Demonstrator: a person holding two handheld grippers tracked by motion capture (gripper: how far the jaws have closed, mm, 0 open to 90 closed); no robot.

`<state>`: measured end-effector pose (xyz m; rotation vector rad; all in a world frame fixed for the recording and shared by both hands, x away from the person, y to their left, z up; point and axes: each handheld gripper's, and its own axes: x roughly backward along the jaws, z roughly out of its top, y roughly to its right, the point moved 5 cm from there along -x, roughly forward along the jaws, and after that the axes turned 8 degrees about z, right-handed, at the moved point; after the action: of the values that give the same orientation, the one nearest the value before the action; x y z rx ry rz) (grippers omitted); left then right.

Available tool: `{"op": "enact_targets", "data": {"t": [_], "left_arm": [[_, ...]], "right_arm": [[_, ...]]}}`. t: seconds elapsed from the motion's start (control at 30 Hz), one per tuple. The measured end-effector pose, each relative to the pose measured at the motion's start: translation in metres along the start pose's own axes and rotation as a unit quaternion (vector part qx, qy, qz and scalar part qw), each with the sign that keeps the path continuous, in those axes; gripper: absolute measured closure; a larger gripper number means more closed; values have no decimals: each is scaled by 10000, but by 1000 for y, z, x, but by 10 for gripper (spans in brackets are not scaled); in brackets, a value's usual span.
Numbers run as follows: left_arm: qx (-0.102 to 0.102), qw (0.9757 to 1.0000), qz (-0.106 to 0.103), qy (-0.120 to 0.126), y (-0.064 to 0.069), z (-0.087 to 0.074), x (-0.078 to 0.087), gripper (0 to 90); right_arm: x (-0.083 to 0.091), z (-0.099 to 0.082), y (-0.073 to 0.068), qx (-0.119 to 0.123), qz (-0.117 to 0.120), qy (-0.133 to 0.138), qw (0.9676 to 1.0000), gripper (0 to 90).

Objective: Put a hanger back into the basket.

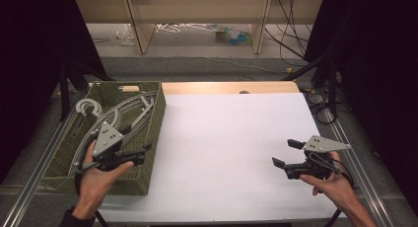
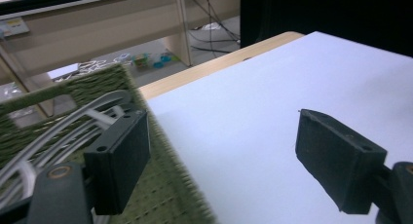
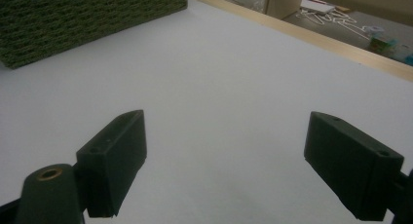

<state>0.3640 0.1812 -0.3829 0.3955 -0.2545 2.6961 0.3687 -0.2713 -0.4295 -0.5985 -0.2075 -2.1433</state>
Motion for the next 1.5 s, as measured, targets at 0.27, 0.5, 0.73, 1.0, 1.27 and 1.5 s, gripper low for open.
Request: {"op": "enact_targets", "data": {"t": [0.27,0.5,0.73,1.0,1.27,1.5], "left_arm": [[-57,9992,-356,169,37,-8,-7,190],[-156,9979,-501,384,55,-22,-3,178],[32,9986,-348,388,45,-39,6,171],[117,9990,-298,307,41,-46,8,171],[105,9989,-378,269,43,-49,5,169],[181,9988,-369,250,43,-50,4,169]], "right_arm": [[4,-2,0,-20,-155,197,9997,161],[7,-6,-4,-59,-193,355,9992,160],[7,-13,-11,-188,-143,432,9988,160],[6,-16,-20,-190,-89,394,9990,160],[8,-17,-22,-165,-83,440,9989,160],[8,-17,-22,-187,-133,424,9988,160]]}}
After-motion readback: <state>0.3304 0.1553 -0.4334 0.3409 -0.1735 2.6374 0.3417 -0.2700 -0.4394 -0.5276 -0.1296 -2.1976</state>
